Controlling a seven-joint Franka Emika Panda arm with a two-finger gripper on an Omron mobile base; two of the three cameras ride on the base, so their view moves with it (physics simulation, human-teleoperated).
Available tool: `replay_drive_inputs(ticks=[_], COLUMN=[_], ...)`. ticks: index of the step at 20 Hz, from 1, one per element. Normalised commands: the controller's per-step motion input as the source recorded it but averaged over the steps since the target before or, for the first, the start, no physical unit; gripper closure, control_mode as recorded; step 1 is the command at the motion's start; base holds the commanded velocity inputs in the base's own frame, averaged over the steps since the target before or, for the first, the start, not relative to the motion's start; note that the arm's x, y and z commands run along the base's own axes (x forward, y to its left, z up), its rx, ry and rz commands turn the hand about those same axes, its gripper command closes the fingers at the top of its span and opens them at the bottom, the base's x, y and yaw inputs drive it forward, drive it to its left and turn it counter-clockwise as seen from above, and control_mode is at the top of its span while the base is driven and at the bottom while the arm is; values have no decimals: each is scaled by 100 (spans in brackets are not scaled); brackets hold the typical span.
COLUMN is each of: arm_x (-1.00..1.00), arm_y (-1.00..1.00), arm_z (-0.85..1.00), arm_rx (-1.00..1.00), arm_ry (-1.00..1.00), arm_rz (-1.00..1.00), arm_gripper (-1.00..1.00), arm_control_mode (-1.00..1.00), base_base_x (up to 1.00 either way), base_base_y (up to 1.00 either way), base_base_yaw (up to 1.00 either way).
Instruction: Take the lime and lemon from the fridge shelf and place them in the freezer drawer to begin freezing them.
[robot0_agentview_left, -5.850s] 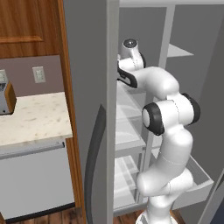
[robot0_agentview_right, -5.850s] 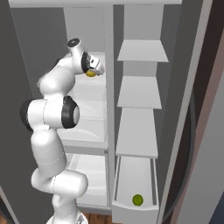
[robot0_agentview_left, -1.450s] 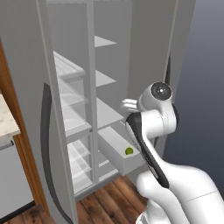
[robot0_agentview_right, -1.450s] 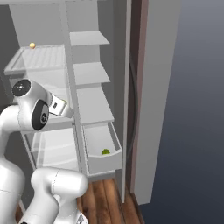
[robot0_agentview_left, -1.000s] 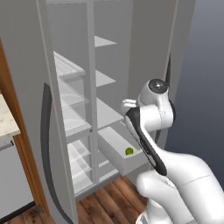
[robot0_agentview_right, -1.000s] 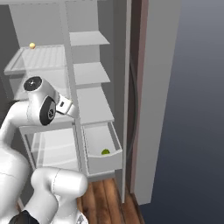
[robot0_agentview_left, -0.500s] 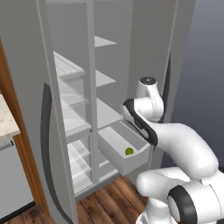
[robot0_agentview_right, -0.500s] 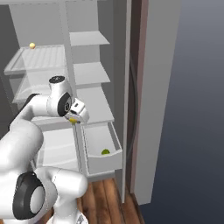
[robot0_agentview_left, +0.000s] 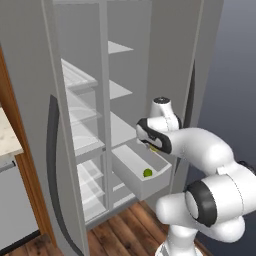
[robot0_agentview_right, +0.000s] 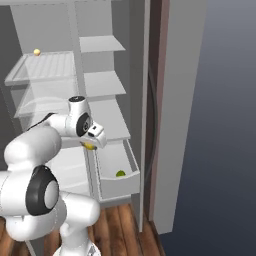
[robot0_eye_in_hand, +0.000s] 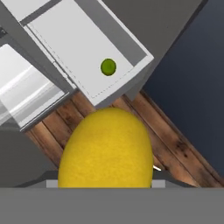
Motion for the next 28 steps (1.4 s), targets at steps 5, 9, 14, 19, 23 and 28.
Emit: replay_drive_inputs(ticks=[5, 9, 14, 19, 23, 28], arm_x=[20, 22, 38, 27, 19, 37], arm_y=[-7, -3, -6, -5, 0, 0], arm_z=[-53, -56, -54, -46, -31, -21], arm_rx=[0, 0, 0, 1, 2, 0], arm_ry=[2, 1, 2, 0, 0, 0], arm_rz=[0, 0, 0, 0, 0, -1], arm_gripper=[100, 100, 100, 100, 100, 100], arm_control_mode=[-100, -100, -100, -100, -100, -100], base_base_x=[0, 0, 0, 0, 0, 0], base_base_y=[0, 0, 0, 0, 0, 0], base_base_yaw=[0, 0, 0, 0, 0, 0])
